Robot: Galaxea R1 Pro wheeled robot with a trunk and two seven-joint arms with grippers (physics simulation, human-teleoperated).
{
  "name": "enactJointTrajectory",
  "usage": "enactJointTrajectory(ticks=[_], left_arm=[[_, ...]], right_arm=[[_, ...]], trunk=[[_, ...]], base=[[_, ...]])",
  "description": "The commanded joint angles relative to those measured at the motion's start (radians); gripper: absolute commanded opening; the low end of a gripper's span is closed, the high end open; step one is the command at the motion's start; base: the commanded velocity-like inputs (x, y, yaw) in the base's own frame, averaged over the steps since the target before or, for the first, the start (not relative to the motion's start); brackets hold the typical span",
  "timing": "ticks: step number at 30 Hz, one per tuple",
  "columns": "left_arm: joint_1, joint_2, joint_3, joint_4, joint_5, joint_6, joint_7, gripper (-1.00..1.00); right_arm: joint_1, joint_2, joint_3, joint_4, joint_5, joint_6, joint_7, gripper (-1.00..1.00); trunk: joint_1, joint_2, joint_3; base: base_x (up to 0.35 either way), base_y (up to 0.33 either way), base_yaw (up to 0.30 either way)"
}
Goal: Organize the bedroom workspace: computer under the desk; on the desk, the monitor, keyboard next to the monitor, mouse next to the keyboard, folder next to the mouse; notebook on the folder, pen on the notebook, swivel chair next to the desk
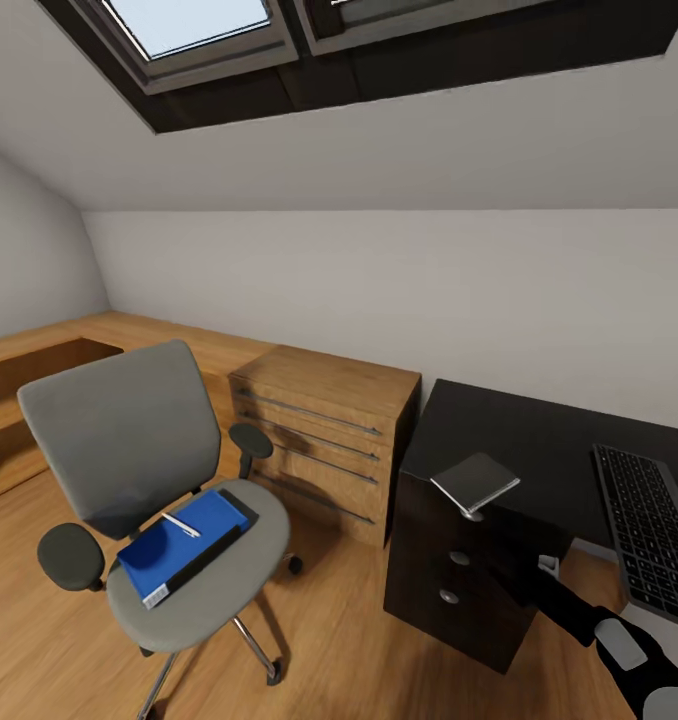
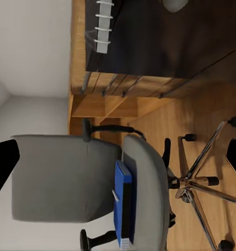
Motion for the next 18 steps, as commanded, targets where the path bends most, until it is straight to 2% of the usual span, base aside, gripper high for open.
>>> enactJointTrajectory(ticks=[1, 3, 14, 18], left_arm=[[0.000, 0.000, 0.006, -0.002, -0.006, -0.001, 0.001, 1.00], [0.000, 0.000, 0.006, -0.002, -0.006, 0.000, 0.001, 1.00], [0.000, -0.002, 0.003, -0.009, -0.005, 0.004, 0.000, 1.00], [0.000, -0.002, 0.003, -0.017, -0.005, 0.006, 0.000, 1.00]], right_arm=[[-0.001, 0.001, -0.003, 0.001, 0.000, -0.001, -0.003, 1.00], [-0.001, 0.005, -0.002, 0.001, 0.005, -0.018, -0.016, 1.00], [-0.001, 0.057, -0.002, 0.001, 0.034, -0.218, -0.166, 1.00], [0.000, 0.073, -0.002, 0.006, 0.077, -0.264, -0.194, 1.00]], trunk=[[-0.004, 0.007, 0.002], [-0.012, 0.021, 0.009], [-0.054, 0.098, 0.043], [-0.069, 0.126, 0.056]], base=[[0.000, 0.000, 0.000], [0.000, 0.000, 0.000], [0.000, 0.000, 0.000], [0.000, 0.000, 0.000]])
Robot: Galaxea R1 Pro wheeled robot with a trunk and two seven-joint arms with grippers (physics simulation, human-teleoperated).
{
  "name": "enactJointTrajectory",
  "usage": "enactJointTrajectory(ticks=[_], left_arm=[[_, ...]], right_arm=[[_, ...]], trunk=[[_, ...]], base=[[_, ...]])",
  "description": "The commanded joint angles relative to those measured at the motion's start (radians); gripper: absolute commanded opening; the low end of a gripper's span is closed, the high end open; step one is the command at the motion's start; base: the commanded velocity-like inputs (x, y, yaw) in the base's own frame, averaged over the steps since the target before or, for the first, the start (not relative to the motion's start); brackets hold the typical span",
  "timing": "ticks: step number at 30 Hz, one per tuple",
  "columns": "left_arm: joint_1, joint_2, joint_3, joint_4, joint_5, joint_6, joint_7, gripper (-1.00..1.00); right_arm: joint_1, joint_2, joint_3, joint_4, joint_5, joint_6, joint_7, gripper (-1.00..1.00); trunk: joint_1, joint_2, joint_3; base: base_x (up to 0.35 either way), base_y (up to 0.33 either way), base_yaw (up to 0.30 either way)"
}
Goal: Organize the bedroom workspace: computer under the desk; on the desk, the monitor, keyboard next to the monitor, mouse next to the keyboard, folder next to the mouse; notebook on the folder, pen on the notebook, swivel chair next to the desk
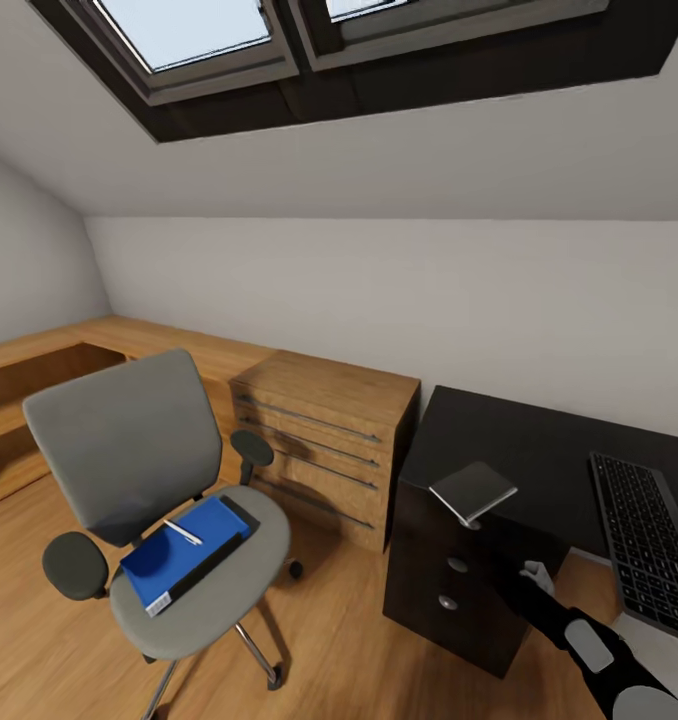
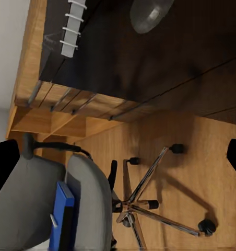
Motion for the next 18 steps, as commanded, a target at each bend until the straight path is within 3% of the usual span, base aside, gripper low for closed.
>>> enactJointTrajectory(ticks=[1, 8, 10, 11, 18], left_arm=[[0.000, 0.000, 0.007, -0.003, -0.006, -0.001, 0.001, 1.00], [0.000, 0.000, 0.006, -0.006, -0.006, 0.000, 0.001, 1.00], [0.001, -0.001, 0.006, -0.007, -0.007, 0.000, 0.001, 1.00], [0.001, -0.001, 0.006, -0.007, -0.007, 0.000, 0.000, 1.00], [0.000, -0.003, 0.006, -0.026, -0.007, 0.046, -0.002, 1.00]], right_arm=[[-0.001, 0.006, -0.004, 0.006, 0.008, 0.002, -0.002, 1.00], [-0.001, 0.036, -0.005, 0.092, 0.153, -0.105, -0.019, 1.00], [-0.001, 0.040, -0.006, 0.131, 0.198, -0.169, -0.024, 1.00], [-0.001, 0.044, -0.005, 0.178, 0.241, -0.243, -0.032, 1.00], [0.000, 0.080, -0.005, 0.320, 0.383, -0.507, -0.121, 1.00]], trunk=[[-0.004, 0.007, 0.002], [-0.031, 0.056, 0.024], [-0.038, 0.070, 0.031], [-0.042, 0.077, 0.034], [-0.069, 0.126, 0.056]], base=[[0.000, 0.000, 0.000], [0.000, 0.000, 0.000], [0.000, 0.000, 0.000], [0.000, 0.000, 0.000], [0.000, 0.000, 0.000]])
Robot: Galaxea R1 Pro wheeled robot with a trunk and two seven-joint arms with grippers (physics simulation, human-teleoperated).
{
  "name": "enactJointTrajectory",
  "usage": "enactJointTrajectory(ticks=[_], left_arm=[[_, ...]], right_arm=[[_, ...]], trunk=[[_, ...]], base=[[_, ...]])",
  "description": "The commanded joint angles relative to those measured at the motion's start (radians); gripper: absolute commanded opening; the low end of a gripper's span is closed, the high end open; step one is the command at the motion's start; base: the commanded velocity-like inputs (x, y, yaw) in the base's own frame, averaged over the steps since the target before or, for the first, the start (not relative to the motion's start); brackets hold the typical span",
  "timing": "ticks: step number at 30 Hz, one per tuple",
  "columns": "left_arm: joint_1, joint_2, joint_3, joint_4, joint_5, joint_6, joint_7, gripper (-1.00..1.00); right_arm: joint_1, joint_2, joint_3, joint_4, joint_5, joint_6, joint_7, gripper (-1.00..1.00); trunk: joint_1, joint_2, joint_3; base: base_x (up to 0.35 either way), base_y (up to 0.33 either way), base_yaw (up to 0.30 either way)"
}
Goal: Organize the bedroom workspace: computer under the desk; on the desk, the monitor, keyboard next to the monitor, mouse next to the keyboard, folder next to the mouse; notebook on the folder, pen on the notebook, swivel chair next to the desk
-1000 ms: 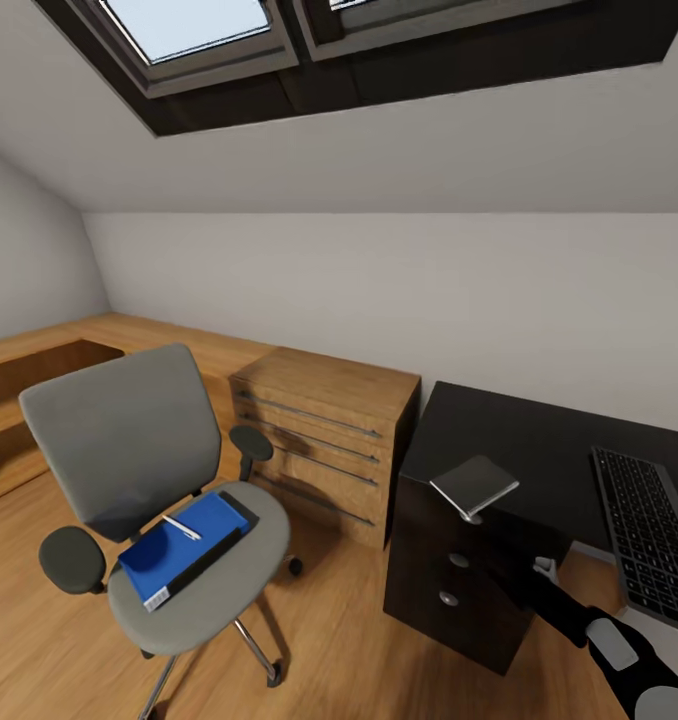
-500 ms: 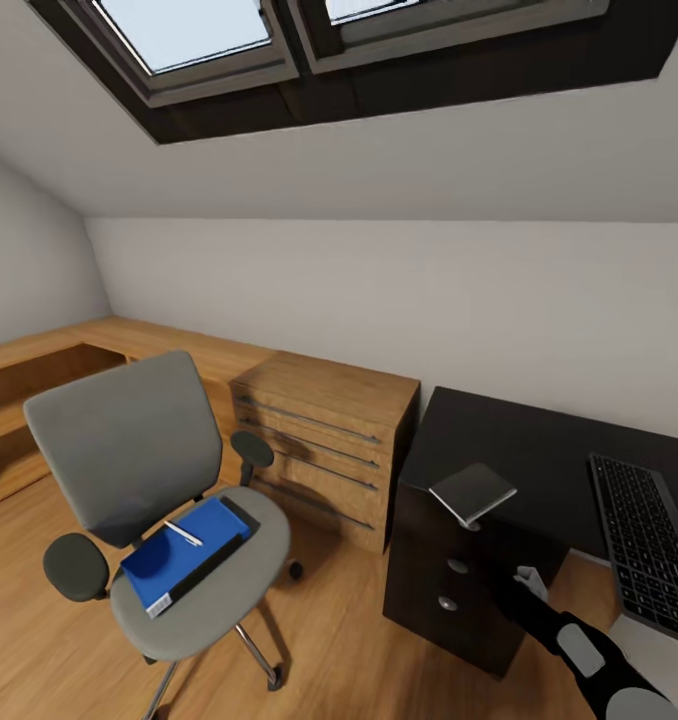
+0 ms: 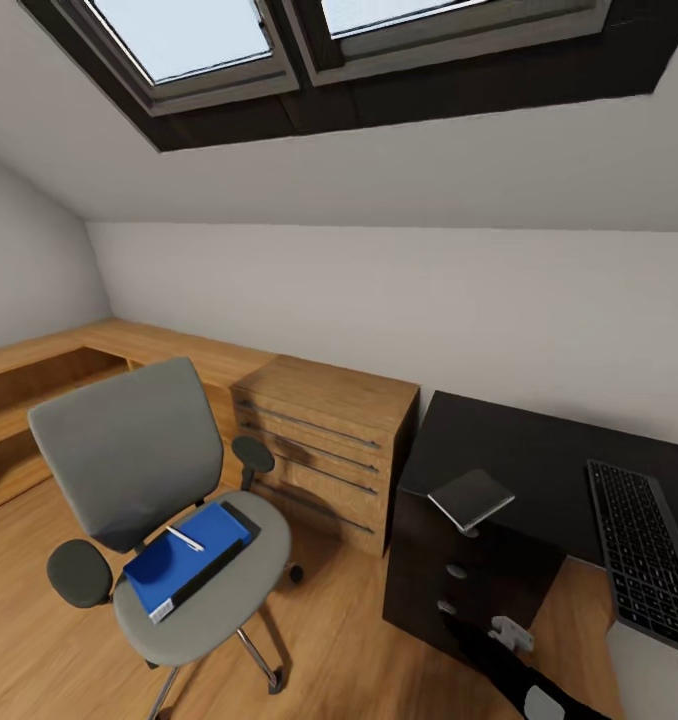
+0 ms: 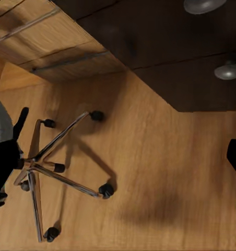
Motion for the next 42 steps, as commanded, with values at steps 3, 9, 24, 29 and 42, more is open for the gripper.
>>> enactJointTrajectory(ticks=[3, 9, 24, 29, 42], left_arm=[[0.001, -0.002, 0.008, -0.038, -0.005, 0.067, 0.000, 1.00], [0.001, -0.003, 0.009, -0.111, -0.004, 0.231, -0.002, 1.00], [0.001, -0.020, 0.009, -0.141, -0.005, 0.287, -0.014, 1.00], [0.001, -0.030, 0.008, -0.140, -0.005, 0.288, -0.019, 1.00], [0.001, -0.035, 0.007, -0.135, -0.006, 0.293, -0.025, 1.00]], right_arm=[[0.003, 0.025, 0.004, 0.024, 0.050, -0.087, -0.052, 1.00], [0.047, 0.065, 0.004, 0.043, 0.159, -0.183, -0.117, 1.00], [0.131, 0.072, 0.004, 0.047, 0.206, -0.214, -0.139, 1.00], [0.142, 0.074, 0.004, 0.047, 0.207, -0.215, -0.144, 1.00], [0.148, 0.089, 0.002, 0.049, 0.205, -0.295, -0.169, 1.00]], trunk=[[-0.012, 0.021, 0.009], [-0.027, 0.049, 0.021], [-0.027, 0.049, 0.021], [-0.027, 0.049, 0.021], [-0.027, 0.049, 0.021]], base=[[0.000, 0.000, 0.000], [0.000, 0.000, 0.000], [0.000, 0.000, 0.000], [0.000, 0.000, 0.000], [0.000, 0.000, -0.086]])
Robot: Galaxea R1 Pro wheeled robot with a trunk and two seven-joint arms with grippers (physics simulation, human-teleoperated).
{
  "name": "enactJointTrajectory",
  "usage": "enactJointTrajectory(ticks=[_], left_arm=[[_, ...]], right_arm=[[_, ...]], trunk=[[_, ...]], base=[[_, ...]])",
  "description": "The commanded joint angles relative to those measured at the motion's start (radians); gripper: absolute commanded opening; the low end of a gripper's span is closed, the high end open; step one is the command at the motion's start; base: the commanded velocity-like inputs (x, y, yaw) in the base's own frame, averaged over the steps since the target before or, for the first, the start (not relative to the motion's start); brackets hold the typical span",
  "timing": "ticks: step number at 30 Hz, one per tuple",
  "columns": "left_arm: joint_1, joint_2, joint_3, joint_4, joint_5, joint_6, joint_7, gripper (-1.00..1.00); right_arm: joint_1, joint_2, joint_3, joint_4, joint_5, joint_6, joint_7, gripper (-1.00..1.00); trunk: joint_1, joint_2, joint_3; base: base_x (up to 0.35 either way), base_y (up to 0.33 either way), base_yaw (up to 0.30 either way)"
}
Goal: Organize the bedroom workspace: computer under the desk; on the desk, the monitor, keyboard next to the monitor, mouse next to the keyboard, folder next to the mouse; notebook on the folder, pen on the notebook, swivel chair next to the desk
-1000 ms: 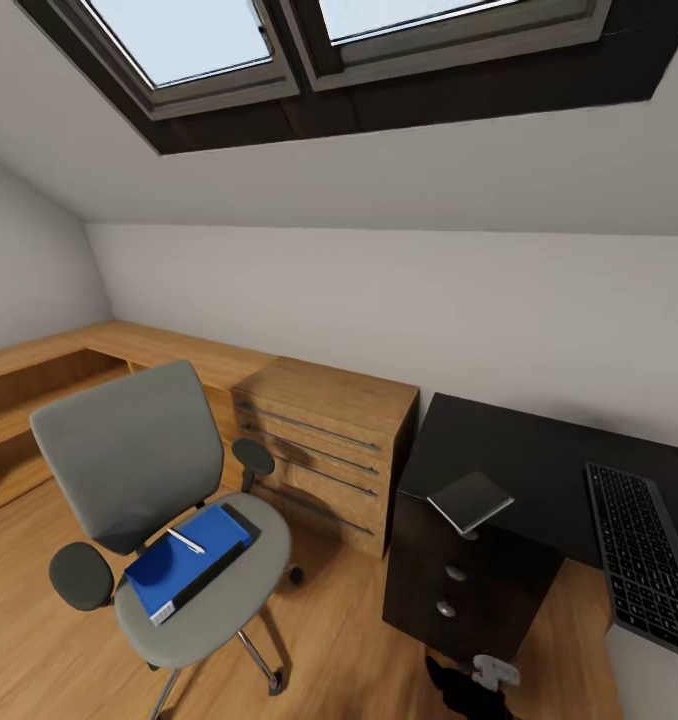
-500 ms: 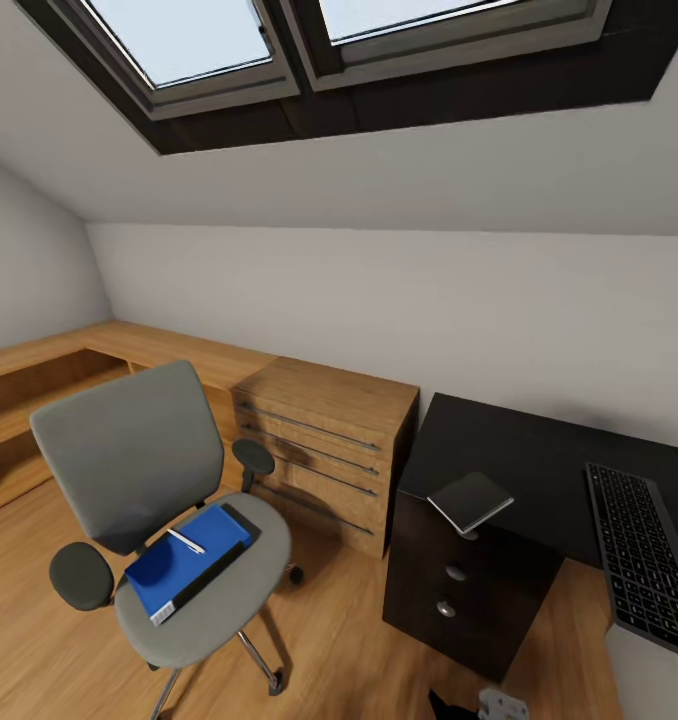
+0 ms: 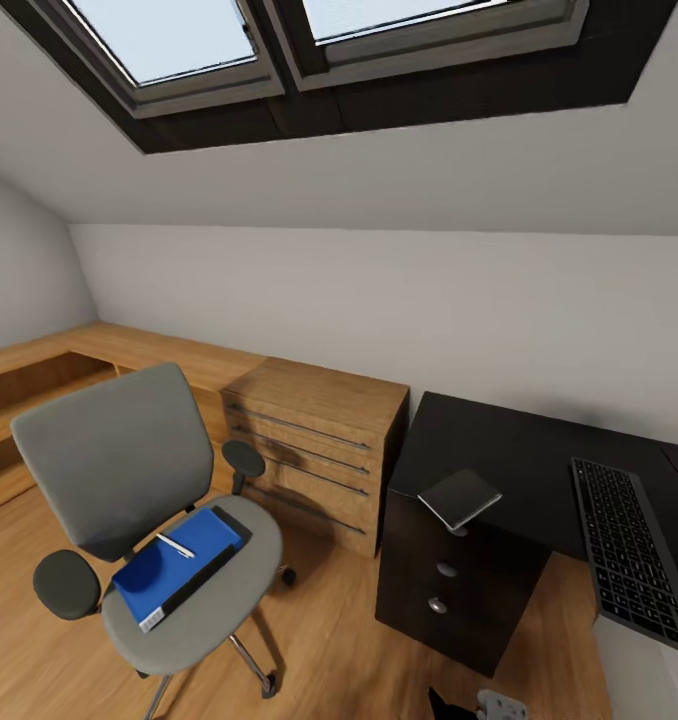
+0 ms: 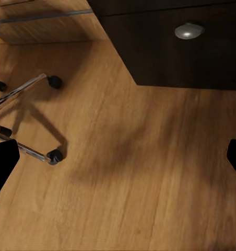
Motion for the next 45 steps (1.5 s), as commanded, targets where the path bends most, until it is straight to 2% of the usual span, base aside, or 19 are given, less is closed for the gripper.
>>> enactJointTrajectory(ticks=[1, 9, 22, 45], left_arm=[[0.001, -0.001, 0.007, -0.002, -0.004, 0.000, -0.002, 1.00], [0.001, -0.001, 0.004, -0.002, -0.005, 0.000, -0.002, 1.00], [0.001, -0.001, 0.002, -0.002, -0.006, -0.002, -0.002, 1.00], [0.001, -0.001, 0.003, -0.002, -0.005, -0.001, -0.002, 1.00]], right_arm=[[-0.001, 0.001, -0.007, 0.002, 0.000, -0.008, 0.006, 1.00], [-0.001, 0.005, -0.008, 0.001, 0.001, -0.024, 0.005, 1.00], [0.001, 0.007, -0.008, 0.001, 0.003, -0.031, -0.002, 1.00], [0.001, 0.008, -0.008, 0.001, 0.004, -0.032, -0.003, 1.00]], trunk=[[0.000, -0.001, -0.001], [0.000, -0.001, -0.001], [0.000, -0.001, 0.000], [0.000, -0.001, 0.002]], base=[[0.000, 0.000, -0.228], [0.000, 0.000, -0.222], [0.000, 0.000, -0.059], [0.000, 0.000, -0.239]])
